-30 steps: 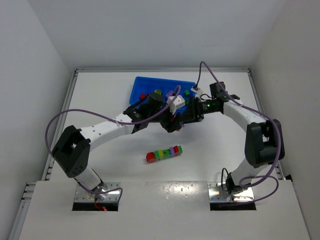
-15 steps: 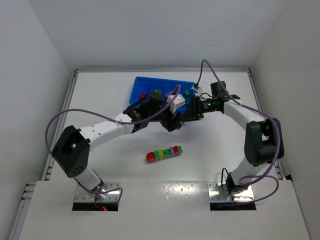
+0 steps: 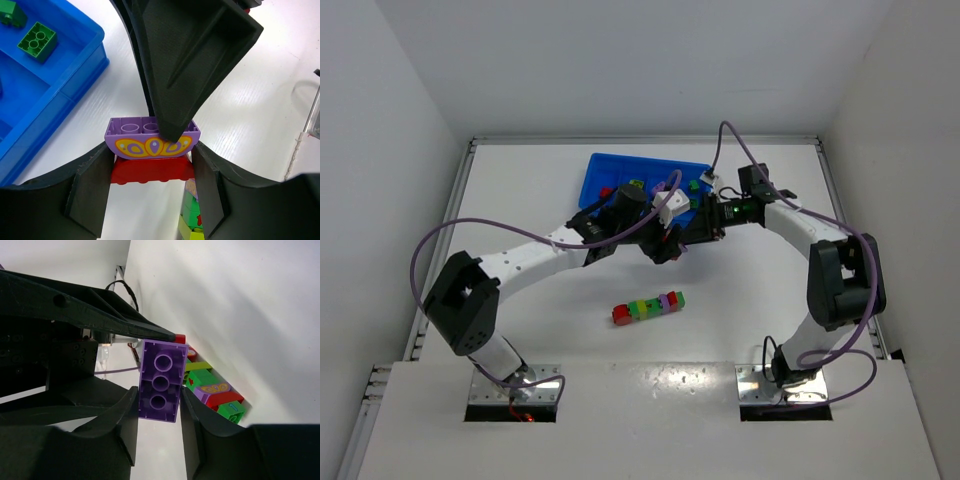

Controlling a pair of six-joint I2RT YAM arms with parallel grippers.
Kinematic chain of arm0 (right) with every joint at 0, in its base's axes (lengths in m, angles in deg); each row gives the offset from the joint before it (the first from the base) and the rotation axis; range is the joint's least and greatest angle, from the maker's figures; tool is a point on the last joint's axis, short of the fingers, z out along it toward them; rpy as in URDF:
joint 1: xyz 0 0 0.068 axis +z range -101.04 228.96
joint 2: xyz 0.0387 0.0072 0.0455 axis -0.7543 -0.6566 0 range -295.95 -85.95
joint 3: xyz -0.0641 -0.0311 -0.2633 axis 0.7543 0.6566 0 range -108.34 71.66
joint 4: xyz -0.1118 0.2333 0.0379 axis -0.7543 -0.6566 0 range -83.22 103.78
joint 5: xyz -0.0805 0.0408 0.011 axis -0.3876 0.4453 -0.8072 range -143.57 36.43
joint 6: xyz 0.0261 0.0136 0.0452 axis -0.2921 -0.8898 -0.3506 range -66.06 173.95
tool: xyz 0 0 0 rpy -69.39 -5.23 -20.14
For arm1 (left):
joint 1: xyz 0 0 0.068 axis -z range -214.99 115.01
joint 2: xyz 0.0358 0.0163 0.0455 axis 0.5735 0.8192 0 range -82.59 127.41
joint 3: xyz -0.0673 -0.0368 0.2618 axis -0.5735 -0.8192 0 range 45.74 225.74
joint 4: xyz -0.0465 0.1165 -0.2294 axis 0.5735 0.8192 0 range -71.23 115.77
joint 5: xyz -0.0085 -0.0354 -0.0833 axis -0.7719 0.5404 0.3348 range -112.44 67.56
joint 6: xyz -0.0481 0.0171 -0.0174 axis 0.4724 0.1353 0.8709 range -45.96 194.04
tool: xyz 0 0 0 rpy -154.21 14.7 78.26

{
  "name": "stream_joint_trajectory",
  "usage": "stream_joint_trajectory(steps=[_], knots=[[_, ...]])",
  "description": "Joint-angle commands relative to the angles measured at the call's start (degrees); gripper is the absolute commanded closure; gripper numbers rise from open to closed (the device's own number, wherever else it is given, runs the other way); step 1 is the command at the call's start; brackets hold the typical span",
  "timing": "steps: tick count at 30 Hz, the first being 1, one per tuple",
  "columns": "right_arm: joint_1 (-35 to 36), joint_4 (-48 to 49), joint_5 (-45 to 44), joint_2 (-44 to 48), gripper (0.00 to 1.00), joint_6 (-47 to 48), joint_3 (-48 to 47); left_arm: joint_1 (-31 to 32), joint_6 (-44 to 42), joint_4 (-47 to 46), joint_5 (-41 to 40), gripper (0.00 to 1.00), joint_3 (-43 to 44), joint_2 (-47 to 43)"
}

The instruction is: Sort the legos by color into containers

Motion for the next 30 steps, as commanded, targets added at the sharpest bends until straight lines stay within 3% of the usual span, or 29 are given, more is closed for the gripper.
stream_joint_trajectory(steps=[1,2,5,10,13,14,18,19,20,24,27,30], knots=[[2.92,1.87,6.73,1.35,0.78,-0.17,-1.33,0.66,-0.22,-5.32,0.22,0.84,0.27,-2.17],[2.92,1.26,5.59,1.95,0.57,-0.17,-1.33,0.66,-0.22,-5.32,0.83,0.84,-0.25,-2.69],[1.78,0.46,3.74,1.96,0.16,-0.17,-1.85,0.66,-0.22,-5.32,0.83,0.84,-0.78,-3.31],[1.78,0.02,3.73,1.96,0.12,-0.17,-2.38,0.66,-0.22,-5.32,0.83,0.84,-0.78,-3.84],[1.78,2.04,5.13,1.96,0.45,-0.78,-1.77,0.66,-0.22,-5.32,0.83,0.84,-0.78,-3.84],[1.78,2.05,5.66,1.96,0.61,-0.78,-1.77,0.66,-0.22,-5.32,0.83,0.84,-0.78,-3.84],[1.78,2.57,6.90,1.43,0.97,-0.78,-1.77,0.66,-0.22,-5.32,0.83,0.83,-1.40,-3.84],[1.78,2.57,6.90,1.43,1.00,-0.78,-1.77,0.66,-0.22,-5.32,0.83,0.79,-1.40,-3.84],[1.78,3.10,7.42,1.43,1.00,-0.78,-1.77,0.66,-0.22,-5.32,-0.04,0.65,-1.40,-3.84],[1.00,3.10,7.95,2.49,1.00,-0.78,-1.77,-0.55,1.96,-3.48,-2.60,0.25,-3.14,-3.84],[-0.76,3.10,8.56,3.62,1.00,-0.78,-1.77,-4.59,6.26,-5.05,0.37,0.08,-7.44,-7.69],[-2.43,3.10,9.62,4.16,1.00,-0.78,-1.77,-8.20,9.70,-7.52,5.55,0.06,-10.09,-11.38]])
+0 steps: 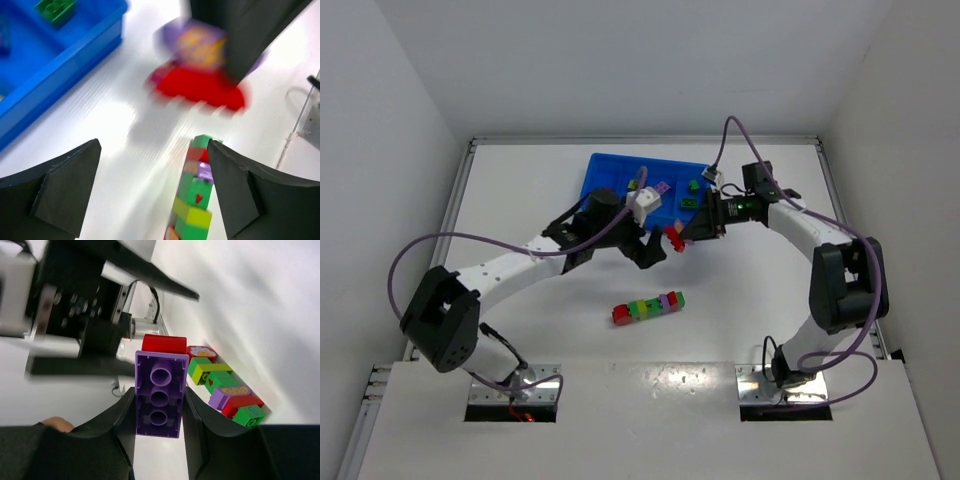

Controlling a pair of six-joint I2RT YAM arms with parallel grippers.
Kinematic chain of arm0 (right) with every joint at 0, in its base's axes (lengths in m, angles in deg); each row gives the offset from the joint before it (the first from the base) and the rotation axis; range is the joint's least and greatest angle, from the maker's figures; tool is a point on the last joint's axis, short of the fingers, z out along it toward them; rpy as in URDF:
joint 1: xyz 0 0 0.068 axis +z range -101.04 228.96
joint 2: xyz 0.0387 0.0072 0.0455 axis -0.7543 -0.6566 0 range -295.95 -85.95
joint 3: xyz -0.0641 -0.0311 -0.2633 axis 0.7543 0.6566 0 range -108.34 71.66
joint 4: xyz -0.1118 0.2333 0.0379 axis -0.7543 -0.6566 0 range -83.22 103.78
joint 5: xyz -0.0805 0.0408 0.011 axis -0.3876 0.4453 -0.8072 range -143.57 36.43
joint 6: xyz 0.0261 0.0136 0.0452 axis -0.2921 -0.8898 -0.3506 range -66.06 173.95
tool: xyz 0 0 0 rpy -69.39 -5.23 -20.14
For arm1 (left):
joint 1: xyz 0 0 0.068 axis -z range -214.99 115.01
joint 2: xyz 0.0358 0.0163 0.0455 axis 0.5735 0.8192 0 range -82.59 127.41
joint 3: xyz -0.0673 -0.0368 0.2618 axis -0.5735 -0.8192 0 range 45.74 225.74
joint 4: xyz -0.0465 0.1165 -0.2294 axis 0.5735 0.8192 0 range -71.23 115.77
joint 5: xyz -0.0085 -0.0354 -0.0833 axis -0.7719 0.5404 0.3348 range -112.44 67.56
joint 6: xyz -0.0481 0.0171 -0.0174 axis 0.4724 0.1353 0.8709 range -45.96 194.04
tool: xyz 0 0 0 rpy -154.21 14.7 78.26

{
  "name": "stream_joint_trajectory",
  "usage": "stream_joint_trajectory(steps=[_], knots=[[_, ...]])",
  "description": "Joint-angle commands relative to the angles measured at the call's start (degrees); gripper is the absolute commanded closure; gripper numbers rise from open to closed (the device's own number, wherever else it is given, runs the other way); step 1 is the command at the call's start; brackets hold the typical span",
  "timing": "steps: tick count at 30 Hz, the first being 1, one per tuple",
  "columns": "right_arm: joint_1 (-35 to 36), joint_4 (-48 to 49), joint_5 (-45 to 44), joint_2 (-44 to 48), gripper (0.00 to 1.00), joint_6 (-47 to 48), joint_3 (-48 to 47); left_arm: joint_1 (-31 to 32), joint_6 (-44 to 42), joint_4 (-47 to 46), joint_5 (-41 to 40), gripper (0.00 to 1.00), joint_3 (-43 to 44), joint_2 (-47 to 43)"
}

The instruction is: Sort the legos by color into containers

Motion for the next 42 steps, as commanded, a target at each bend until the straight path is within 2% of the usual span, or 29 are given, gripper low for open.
stream_joint_trajectory(steps=[1,4,5,7,9,11,12,13,14,15,16,32,42], knots=[[-2.35,1.99,4.57,3.74,1.00,0.12,-1.05,-6.45,6.10,-4.06,6.83,0.06,-1.88,-5.21],[-2.35,3.30,5.72,3.75,1.00,-0.42,0.09,-10.15,9.26,-5.90,20.08,0.08,-1.88,-4.08],[-2.88,3.30,6.33,4.27,1.00,0.10,0.10,-12.78,10.66,-7.48,28.92,0.08,-1.88,-3.37],[-2.88,3.30,7.11,4.79,1.00,1.15,0.71,-14.90,14.69,-12.84,35.66,0.08,-1.88,-1.62],[-2.36,5.31,8.26,4.80,1.00,1.69,1.24,-17.81,19.88,-18.27,46.46,0.08,1.18,3.99],[-1.83,6.81,8.96,4.80,1.00,1.69,1.77,-18.34,25.41,-18.31,54.63,0.11,6.18,10.57],[-1.83,8.30,8.97,4.80,1.00,1.69,1.77,-18.34,24.31,-10.47,61.02,0.12,11.95,16.35],[-1.13,9.18,9.66,4.80,1.00,1.69,1.77,-18.34,19.26,-0.65,63.61,0.13,15.83,18.76],[-0.60,9.19,9.67,4.80,1.00,1.69,0.55,-18.34,0.50,11.54,66.33,0.15,20.31,21.22],[-0.60,9.19,9.67,4.10,1.00,1.69,0.02,-17.73,-8.13,22.45,71.93,0.15,28.88,23.85],[-0.60,9.19,10.19,3.57,1.00,1.08,-0.60,-17.73,-11.61,33.09,73.55,0.15,30.97,27.71],[2.74,16.31,8.00,2.16,1.00,-4.55,-0.08,-17.20,-16.57,35.30,73.57,0.20,30.99,25.37],[6.96,18.06,8.00,-0.91,1.00,-5.78,-2.27,-17.20,-19.90,38.82,71.46,0.26,35.38,25.37]])
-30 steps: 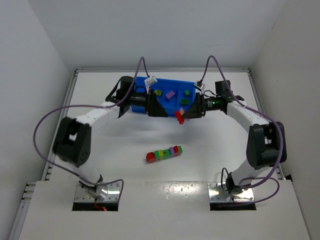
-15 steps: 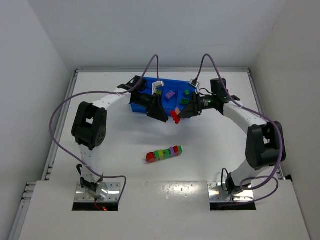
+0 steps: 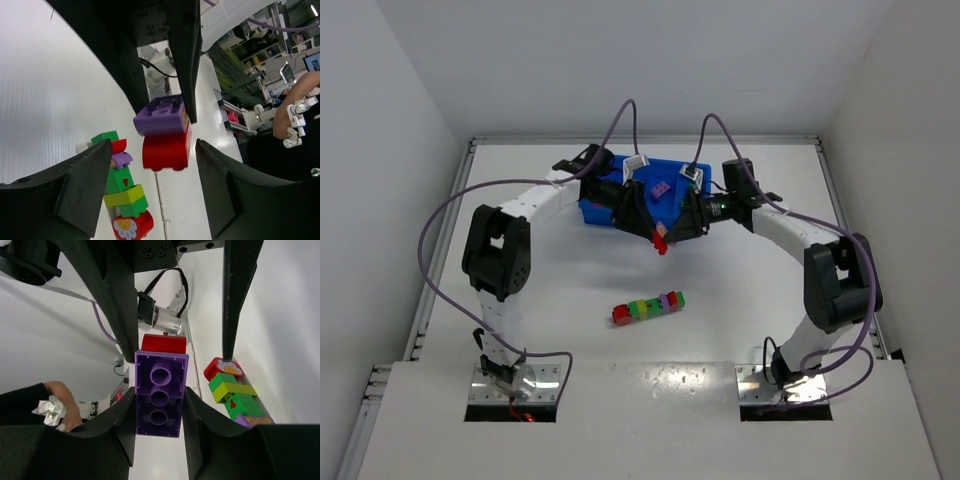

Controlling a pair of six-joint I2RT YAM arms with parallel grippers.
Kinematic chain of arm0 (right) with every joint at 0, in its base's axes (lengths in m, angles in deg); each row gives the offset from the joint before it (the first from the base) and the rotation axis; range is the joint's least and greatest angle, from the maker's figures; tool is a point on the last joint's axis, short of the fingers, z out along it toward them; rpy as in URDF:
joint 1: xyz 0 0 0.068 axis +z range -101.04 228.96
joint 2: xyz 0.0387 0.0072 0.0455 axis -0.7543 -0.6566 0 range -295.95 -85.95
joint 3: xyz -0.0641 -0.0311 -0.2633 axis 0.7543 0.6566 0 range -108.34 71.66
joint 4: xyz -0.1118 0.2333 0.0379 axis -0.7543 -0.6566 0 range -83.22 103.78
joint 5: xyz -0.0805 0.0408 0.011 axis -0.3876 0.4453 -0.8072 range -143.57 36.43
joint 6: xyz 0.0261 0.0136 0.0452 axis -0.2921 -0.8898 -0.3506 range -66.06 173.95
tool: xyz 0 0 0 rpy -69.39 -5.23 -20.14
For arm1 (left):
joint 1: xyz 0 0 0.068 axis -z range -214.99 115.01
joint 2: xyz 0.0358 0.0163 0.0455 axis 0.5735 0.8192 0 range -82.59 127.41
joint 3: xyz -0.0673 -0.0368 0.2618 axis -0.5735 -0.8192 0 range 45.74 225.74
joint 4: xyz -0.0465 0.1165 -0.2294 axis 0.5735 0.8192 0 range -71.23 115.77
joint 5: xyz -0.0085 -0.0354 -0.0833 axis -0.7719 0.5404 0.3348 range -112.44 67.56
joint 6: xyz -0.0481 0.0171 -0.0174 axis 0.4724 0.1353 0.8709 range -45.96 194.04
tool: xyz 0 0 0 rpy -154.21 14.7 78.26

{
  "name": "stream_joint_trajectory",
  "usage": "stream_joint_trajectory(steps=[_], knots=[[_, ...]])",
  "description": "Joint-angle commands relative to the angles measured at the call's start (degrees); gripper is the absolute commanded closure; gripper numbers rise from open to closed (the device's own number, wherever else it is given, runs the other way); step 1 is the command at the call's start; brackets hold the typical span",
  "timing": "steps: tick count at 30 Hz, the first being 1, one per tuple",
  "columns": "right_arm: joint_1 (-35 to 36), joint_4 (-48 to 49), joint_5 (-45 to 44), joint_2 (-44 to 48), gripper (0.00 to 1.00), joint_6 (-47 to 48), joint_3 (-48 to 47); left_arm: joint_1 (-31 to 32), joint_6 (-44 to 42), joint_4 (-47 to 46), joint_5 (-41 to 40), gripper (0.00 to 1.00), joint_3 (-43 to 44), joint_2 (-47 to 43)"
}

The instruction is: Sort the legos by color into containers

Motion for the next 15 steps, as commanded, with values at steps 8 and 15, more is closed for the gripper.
stream_joint_trajectory(steps=[8,15], knots=[[1.24,4.96,0.26,-2.65,1.00,-0.67,-5.89,0.84,-2.66,0.73,8.54,0.55,2.27,-3.15],[0.09,6.37,-0.27,-3.97,1.00,-1.20,-7.48,1.36,0.51,-1.56,7.31,0.88,2.27,-3.67]])
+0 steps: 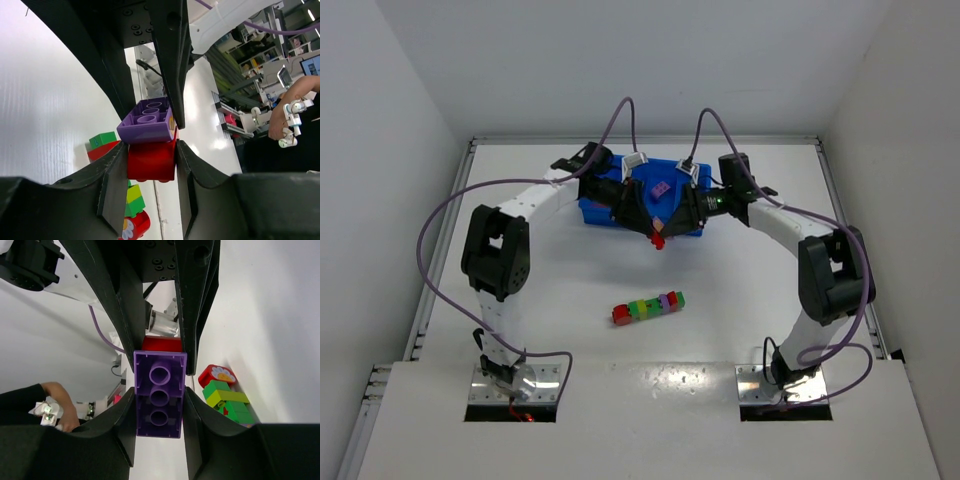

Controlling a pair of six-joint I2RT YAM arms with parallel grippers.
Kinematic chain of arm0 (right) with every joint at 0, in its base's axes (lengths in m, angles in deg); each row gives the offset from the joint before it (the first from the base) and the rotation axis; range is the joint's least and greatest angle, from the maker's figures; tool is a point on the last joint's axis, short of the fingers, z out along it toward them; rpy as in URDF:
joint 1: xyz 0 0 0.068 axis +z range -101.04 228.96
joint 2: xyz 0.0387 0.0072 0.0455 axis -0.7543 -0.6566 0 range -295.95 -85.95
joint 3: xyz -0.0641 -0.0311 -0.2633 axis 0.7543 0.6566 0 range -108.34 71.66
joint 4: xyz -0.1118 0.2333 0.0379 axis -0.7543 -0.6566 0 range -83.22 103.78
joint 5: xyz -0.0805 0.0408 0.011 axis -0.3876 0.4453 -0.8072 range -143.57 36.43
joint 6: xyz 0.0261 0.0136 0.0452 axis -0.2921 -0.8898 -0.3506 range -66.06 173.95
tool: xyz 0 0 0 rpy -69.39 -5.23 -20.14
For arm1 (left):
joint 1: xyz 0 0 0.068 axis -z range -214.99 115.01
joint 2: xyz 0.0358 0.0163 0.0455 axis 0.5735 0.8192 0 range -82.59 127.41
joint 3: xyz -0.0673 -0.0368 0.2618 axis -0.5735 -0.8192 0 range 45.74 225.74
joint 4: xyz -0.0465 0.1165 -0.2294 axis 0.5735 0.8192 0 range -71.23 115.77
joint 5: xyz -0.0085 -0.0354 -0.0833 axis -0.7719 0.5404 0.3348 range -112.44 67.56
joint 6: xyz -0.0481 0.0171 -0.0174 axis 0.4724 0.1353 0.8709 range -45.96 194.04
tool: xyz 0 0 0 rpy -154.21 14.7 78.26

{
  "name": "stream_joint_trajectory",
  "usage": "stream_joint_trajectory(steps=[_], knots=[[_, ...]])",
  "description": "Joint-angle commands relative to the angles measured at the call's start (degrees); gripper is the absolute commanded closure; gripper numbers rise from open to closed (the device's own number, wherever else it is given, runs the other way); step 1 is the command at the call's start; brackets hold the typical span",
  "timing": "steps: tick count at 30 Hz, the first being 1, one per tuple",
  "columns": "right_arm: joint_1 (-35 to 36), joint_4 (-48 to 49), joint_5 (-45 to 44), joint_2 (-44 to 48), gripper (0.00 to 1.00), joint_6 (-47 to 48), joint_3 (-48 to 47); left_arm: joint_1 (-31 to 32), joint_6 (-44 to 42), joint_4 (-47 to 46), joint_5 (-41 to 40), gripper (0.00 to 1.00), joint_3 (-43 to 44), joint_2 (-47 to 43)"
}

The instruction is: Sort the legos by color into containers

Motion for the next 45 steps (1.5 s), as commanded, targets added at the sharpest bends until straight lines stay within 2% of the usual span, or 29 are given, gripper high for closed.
stream_joint_trajectory(steps=[1,2,7,11,13,14,15,16,17,19,24,27,30,35,45], knots=[[-0.63,4.99,0.00,-0.43,1.00,-0.56,-3.83,1.54,-0.52,-2.63,6.91,0.92,1.07,-3.46],[-1.32,4.99,0.00,-0.43,1.00,-0.56,-3.83,1.54,-0.52,-2.63,6.31,0.97,1.07,-3.46],[-5.89,4.99,-0.53,0.71,1.00,-0.56,-2.69,1.01,-1.57,-2.63,5.07,0.98,-1.83,-6.70],[-9.85,4.99,-1.76,1.77,1.00,0.05,-2.68,-0.22,-4.38,-2.63,-2.21,0.98,-5.69,-12.13],[-10.64,3.33,-3.34,2.47,1.00,0.92,-2.68,-0.22,-5.44,-2.63,-9.84,0.98,-8.24,-15.13],[-10.65,2.10,-5.52,3.08,1.00,1.98,-2.68,1.00,-4.14,-7.07,-17.88,0.98,-10.25,-18.71],[-10.65,2.09,-6.32,3.09,1.00,1.99,-2.68,1.62,-1.52,-7.11,-23.27,0.98,-12.27,-21.19],[-10.65,2.09,-8.77,3.61,1.00,2.51,-2.68,2.23,4.78,-15.99,-28.89,0.98,-14.90,-24.00],[-10.65,1.13,-10.71,3.61,1.00,3.38,-3.21,2.94,7.88,-20.69,-38.60,0.98,-20.24,-26.90],[-9.94,-1.15,-16.05,3.61,1.00,3.92,-3.82,3.64,12.55,-28.61,-49.28,0.98,-23.18,-32.63],[-6.71,-1.78,-28.37,1.34,1.00,4.45,-6.01,4.96,19.51,-29.43,-70.91,1.00,-24.50,-33.69],[-4.24,-2.48,-35.48,-2.69,1.00,5.67,-9.79,5.67,21.79,-32.16,-76.91,1.00,-24.51,-34.22],[-3.53,-3.70,-37.43,-5.61,1.00,6.21,-14.45,6.28,23.29,-36.02,-77.29,1.00,-25.21,-31.52],[-3.53,-3.71,-38.58,-8.16,1.00,6.21,-16.92,6.81,25.05,-39.19,-76.76,1.00,-20.92,-23.77],[-1.77,-3.80,-41.31,-13.61,1.00,7.88,-20.60,5.76,27.08,-38.14,-90.11,1.00,-12.92,-14.27]])
